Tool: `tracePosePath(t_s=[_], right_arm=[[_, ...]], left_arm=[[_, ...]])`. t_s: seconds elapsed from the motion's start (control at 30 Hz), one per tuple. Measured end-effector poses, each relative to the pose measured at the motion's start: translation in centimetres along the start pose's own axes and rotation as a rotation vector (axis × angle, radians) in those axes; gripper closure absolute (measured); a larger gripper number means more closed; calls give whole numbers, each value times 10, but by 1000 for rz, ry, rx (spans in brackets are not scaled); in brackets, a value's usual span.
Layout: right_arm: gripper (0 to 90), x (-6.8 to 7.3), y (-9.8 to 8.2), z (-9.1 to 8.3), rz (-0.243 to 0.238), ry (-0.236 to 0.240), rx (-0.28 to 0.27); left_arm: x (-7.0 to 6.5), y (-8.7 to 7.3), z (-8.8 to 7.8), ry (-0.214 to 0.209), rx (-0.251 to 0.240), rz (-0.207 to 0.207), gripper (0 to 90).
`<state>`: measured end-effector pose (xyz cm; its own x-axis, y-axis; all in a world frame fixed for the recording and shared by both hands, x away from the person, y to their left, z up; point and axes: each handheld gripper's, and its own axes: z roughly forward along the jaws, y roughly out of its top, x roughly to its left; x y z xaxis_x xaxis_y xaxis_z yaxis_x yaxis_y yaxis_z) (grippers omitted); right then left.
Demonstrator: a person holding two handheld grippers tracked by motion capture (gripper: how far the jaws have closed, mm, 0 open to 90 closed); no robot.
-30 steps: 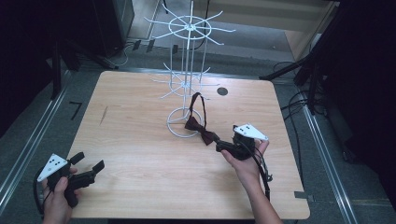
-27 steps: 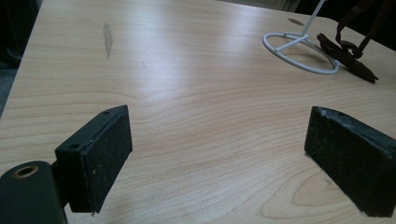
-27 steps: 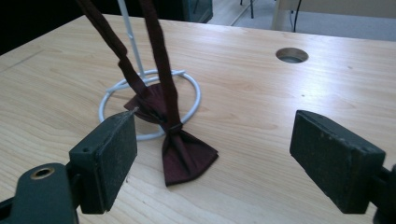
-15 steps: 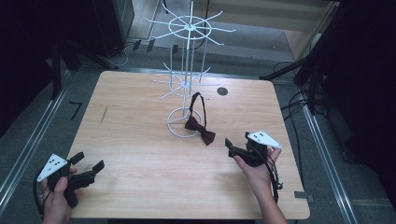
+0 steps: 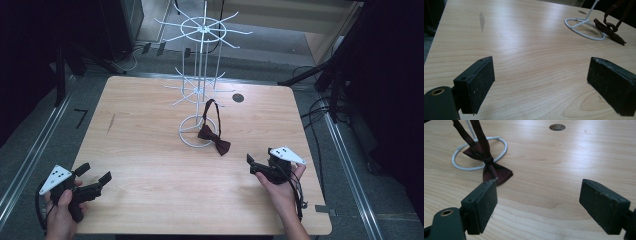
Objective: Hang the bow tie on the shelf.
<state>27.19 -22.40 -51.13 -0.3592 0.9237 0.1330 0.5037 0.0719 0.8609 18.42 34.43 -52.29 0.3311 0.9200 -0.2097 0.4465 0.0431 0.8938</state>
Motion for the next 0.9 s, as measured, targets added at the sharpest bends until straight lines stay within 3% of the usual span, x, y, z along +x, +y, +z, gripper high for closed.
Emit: tracePosePath(t_s=[0.43,0.9], right_arm=[[143,-18,-13,-10,12,-30,19],[138,-46,-29,-26,48,-71,34]], left_arm=[[0,0,0,3,0,2,81],[-1,0,0,3,-2,4,81]])
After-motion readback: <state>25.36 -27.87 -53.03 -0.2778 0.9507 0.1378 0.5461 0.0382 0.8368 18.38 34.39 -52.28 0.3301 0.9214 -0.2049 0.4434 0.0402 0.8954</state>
